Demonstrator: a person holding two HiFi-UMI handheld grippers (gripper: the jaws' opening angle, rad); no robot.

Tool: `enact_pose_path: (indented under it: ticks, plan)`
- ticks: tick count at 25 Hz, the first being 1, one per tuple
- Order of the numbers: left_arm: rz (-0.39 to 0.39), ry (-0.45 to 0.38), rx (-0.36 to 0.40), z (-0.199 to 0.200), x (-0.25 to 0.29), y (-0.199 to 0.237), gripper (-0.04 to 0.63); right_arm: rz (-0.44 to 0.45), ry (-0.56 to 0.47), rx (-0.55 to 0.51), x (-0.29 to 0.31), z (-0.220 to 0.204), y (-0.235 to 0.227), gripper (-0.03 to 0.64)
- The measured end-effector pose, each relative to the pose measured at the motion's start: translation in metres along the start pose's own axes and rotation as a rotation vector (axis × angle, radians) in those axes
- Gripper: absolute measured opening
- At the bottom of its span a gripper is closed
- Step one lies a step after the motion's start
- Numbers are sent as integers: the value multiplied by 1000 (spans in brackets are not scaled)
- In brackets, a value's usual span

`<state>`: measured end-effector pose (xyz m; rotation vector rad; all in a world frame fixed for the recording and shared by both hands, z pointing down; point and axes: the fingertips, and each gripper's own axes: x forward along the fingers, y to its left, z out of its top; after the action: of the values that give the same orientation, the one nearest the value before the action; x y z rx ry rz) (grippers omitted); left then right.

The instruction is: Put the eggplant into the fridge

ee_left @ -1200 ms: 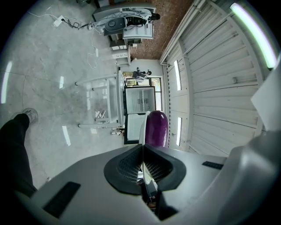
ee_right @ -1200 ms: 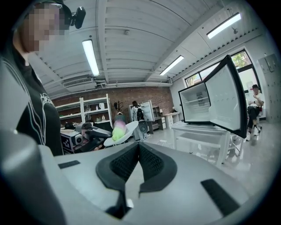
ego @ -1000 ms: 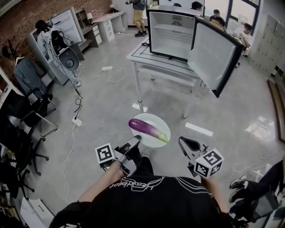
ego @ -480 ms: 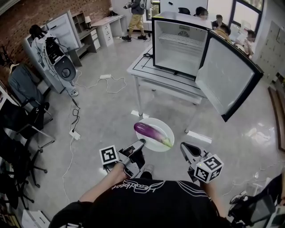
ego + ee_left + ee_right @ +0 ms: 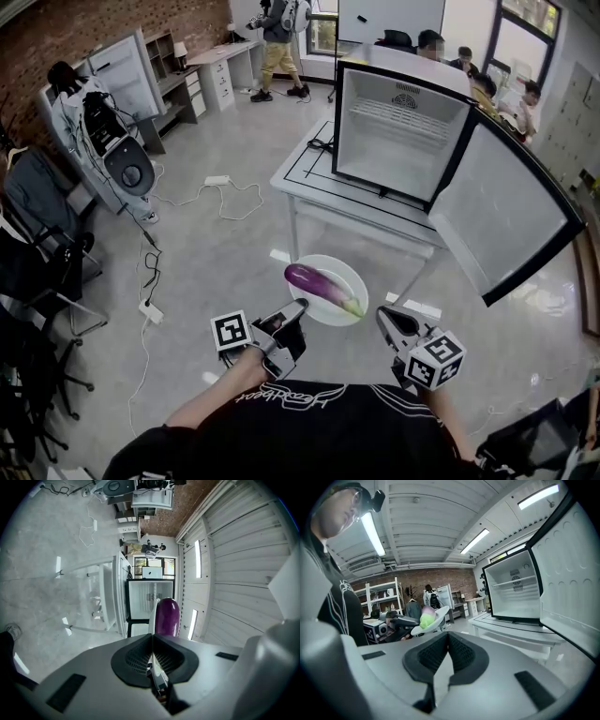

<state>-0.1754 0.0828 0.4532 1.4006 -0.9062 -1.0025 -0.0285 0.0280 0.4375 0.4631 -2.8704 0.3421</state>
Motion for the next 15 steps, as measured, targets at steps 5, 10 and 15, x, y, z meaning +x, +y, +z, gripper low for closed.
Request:
enact_pose_path:
  ticks: [5,10,15]
  plan:
    - [-28,13,10,45,23,-5,17,-25,-5,-20,35,20,-21,6]
    - [-50,38,11,67,43,-6,17,-61,-13,-30,49,31,-34,7]
    - [-35,62,-8,73,54,4,17,-107,-6,-11,48,24,-47,6]
